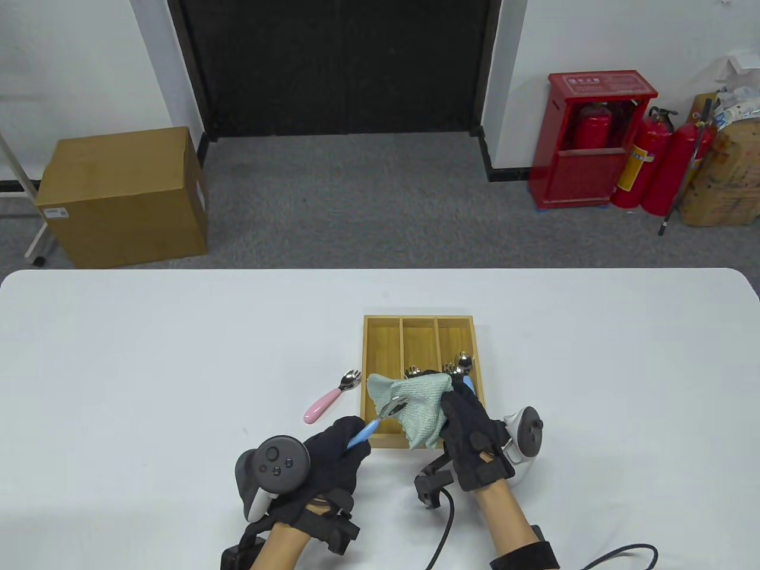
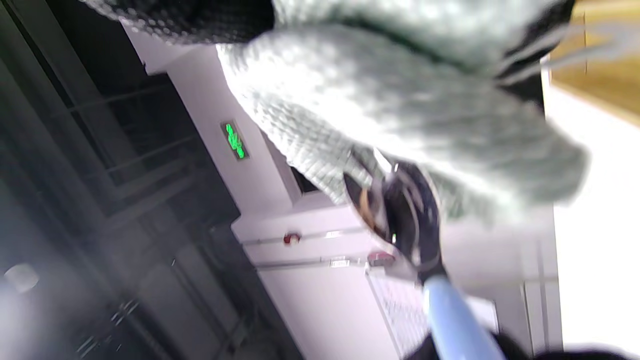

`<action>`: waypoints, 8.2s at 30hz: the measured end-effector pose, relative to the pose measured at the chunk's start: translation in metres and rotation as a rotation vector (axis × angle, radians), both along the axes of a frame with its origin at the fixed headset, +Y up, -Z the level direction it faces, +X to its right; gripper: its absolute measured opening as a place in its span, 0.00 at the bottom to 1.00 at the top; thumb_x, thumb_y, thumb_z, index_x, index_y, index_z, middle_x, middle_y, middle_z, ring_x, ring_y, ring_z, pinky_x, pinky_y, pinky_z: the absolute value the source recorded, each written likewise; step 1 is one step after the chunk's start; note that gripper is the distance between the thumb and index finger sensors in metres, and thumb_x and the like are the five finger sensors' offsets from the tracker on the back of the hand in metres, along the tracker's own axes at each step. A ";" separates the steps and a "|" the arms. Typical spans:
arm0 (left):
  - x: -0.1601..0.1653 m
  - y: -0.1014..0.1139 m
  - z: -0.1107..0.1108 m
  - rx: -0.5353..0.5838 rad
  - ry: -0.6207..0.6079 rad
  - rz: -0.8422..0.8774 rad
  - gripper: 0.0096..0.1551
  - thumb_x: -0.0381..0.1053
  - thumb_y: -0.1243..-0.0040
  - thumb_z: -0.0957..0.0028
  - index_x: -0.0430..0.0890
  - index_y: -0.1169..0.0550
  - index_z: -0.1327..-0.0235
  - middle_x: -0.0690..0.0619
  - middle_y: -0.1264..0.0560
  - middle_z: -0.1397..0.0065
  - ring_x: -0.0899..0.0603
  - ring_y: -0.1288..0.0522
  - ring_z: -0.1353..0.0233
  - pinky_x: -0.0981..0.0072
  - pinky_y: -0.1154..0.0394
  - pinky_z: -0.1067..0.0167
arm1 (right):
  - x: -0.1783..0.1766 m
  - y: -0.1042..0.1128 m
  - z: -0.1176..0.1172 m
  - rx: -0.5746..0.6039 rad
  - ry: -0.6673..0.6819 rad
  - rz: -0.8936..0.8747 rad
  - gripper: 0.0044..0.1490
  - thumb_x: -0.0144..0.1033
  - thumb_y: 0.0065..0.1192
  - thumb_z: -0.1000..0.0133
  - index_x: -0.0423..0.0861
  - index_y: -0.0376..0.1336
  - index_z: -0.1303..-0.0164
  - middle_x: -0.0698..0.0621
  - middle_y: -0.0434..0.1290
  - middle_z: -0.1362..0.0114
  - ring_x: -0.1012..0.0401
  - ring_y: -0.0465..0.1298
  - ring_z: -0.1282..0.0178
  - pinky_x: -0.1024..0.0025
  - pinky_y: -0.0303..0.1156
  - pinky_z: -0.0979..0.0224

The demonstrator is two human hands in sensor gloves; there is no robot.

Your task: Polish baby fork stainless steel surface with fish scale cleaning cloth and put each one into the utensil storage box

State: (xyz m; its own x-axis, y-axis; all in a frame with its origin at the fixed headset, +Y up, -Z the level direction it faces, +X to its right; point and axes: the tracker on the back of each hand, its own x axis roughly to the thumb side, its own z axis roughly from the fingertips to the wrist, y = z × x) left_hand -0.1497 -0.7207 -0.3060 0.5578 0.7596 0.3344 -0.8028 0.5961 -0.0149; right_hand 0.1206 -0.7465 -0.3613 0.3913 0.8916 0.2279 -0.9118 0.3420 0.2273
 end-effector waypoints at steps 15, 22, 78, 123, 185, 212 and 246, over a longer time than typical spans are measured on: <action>-0.001 -0.017 -0.005 -0.096 -0.071 0.126 0.28 0.54 0.39 0.49 0.49 0.26 0.35 0.47 0.18 0.45 0.43 0.16 0.52 0.38 0.28 0.39 | -0.014 0.010 0.004 0.109 0.022 0.204 0.32 0.33 0.60 0.46 0.46 0.57 0.31 0.35 0.66 0.28 0.38 0.74 0.39 0.35 0.68 0.40; 0.003 -0.019 -0.007 -0.116 -0.204 0.193 0.28 0.53 0.38 0.50 0.51 0.24 0.35 0.46 0.18 0.44 0.42 0.16 0.50 0.37 0.29 0.37 | -0.023 0.008 0.001 0.115 0.187 0.370 0.46 0.38 0.73 0.53 0.40 0.55 0.27 0.34 0.68 0.31 0.39 0.76 0.43 0.36 0.70 0.42; 0.000 -0.022 -0.009 -0.096 -0.231 -0.046 0.27 0.57 0.38 0.49 0.49 0.21 0.38 0.49 0.16 0.54 0.47 0.19 0.64 0.41 0.25 0.43 | -0.026 0.010 0.002 0.206 0.129 0.796 0.28 0.43 0.69 0.59 0.40 0.78 0.57 0.38 0.88 0.64 0.50 0.88 0.77 0.47 0.80 0.61; 0.066 -0.007 -0.096 -0.318 0.234 -0.515 0.33 0.49 0.46 0.46 0.48 0.34 0.25 0.48 0.22 0.34 0.28 0.28 0.28 0.28 0.42 0.32 | 0.048 -0.009 -0.008 0.046 -0.403 0.735 0.26 0.40 0.70 0.56 0.36 0.76 0.56 0.38 0.87 0.66 0.51 0.87 0.79 0.47 0.79 0.62; -0.015 -0.009 -0.107 -0.243 0.280 -0.920 0.26 0.51 0.35 0.52 0.45 0.26 0.42 0.43 0.30 0.24 0.32 0.28 0.25 0.33 0.35 0.33 | 0.048 -0.021 -0.018 -0.063 -0.223 0.562 0.28 0.34 0.67 0.51 0.41 0.69 0.40 0.34 0.81 0.49 0.44 0.84 0.63 0.40 0.74 0.50; 0.016 -0.022 -0.016 -0.044 -0.019 -0.097 0.28 0.55 0.39 0.49 0.50 0.26 0.35 0.47 0.18 0.47 0.44 0.16 0.54 0.40 0.26 0.42 | 0.010 -0.024 -0.013 -0.102 0.045 0.300 0.36 0.42 0.58 0.46 0.40 0.59 0.29 0.30 0.70 0.32 0.40 0.80 0.48 0.37 0.70 0.43; -0.001 -0.030 -0.014 -0.082 -0.137 0.042 0.28 0.55 0.38 0.49 0.50 0.24 0.35 0.49 0.16 0.50 0.45 0.16 0.56 0.40 0.26 0.40 | -0.003 -0.001 -0.004 0.066 0.148 0.547 0.51 0.38 0.77 0.55 0.45 0.53 0.24 0.33 0.65 0.29 0.40 0.75 0.42 0.36 0.67 0.41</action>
State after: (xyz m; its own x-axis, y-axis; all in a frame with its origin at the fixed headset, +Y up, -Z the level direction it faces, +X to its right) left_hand -0.1506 -0.7502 -0.3196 0.4788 0.8090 0.3410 -0.8140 0.5546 -0.1728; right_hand 0.1177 -0.7475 -0.3657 -0.0910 0.9593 0.2674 -0.9090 -0.1897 0.3712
